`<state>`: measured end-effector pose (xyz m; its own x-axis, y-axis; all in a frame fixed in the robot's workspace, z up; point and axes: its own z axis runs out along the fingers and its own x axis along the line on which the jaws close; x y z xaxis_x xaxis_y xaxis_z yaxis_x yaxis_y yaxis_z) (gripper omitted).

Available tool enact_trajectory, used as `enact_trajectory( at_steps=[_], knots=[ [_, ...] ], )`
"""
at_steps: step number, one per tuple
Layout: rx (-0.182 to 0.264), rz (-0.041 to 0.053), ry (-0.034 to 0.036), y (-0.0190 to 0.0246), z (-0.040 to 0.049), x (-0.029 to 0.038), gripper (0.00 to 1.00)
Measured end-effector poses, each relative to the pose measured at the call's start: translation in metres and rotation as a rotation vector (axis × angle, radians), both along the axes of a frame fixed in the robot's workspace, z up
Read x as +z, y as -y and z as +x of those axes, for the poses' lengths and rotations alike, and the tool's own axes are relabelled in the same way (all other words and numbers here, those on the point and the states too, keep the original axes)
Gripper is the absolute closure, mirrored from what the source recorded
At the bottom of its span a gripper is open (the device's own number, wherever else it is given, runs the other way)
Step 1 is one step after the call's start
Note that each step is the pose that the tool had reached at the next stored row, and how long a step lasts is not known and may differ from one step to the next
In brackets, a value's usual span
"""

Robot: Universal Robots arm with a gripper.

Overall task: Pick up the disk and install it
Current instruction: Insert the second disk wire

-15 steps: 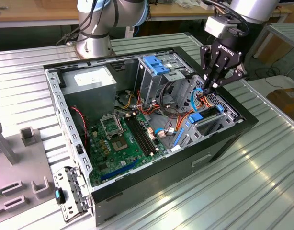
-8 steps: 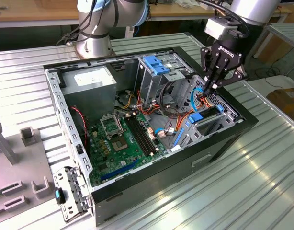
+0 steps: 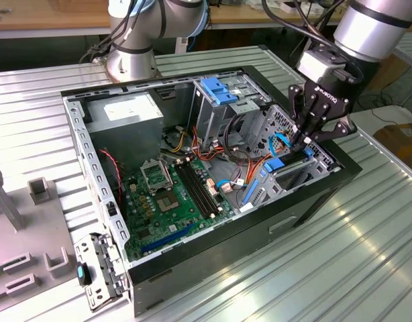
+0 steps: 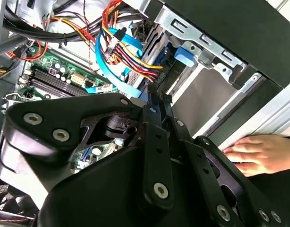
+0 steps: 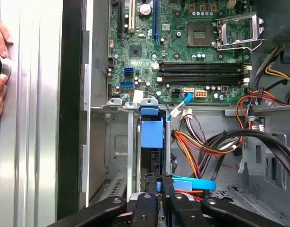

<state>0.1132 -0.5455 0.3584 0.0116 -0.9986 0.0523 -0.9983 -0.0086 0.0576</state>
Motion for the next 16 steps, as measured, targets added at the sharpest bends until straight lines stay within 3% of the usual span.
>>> enact_trajectory(
  at_steps=[1,9,15,16],
  knots=[
    [0.001,0.0088,0.0001,-0.0001,-0.0008,-0.0005,0.84],
    [-0.002,0.0133,0.0001,0.0010,-0.0010,-0.0058,0.84],
    [-0.002,0.0261,0.0001,0.0048,-0.0010,-0.0081,0.84],
    [-0.003,0.0323,0.0000,0.0059,-0.0010,-0.0084,0.84]
  ],
)
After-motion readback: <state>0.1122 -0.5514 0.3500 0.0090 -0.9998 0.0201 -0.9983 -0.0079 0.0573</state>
